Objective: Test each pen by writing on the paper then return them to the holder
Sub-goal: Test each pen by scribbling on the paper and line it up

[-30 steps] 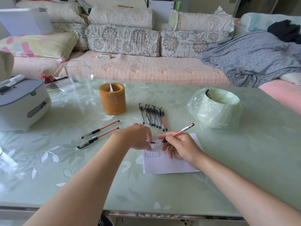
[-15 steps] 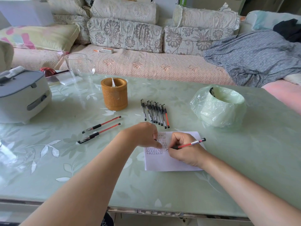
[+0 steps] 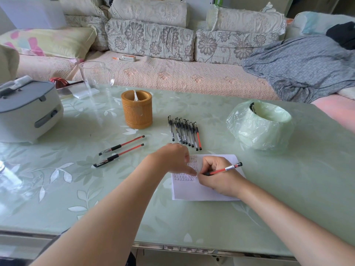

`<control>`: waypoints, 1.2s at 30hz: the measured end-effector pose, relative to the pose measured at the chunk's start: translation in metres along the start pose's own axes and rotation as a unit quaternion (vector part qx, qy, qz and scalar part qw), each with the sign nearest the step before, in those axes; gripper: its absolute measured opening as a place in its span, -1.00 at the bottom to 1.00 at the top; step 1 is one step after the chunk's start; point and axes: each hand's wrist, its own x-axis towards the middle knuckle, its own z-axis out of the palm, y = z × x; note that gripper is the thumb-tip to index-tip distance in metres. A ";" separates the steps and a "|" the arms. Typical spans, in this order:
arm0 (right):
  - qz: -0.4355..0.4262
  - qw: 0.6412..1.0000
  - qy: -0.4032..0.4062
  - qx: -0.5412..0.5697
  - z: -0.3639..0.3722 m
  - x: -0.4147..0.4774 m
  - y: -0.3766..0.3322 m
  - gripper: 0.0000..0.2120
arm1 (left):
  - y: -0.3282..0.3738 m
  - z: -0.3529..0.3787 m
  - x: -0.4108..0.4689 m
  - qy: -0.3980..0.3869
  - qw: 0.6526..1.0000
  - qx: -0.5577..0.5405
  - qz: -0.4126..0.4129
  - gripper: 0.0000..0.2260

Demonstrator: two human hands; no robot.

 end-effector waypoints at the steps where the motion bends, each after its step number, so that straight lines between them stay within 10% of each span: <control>1: 0.000 1.000 -0.001 -0.006 0.000 0.000 0.000 -0.71 | 0.000 0.000 0.000 0.001 1.000 -0.002 -0.001 -0.51; 36: -0.012 0.999 -0.002 -0.045 0.001 -0.002 0.002 -0.86 | 0.000 0.002 -0.003 0.014 0.999 -0.048 -0.010 -0.52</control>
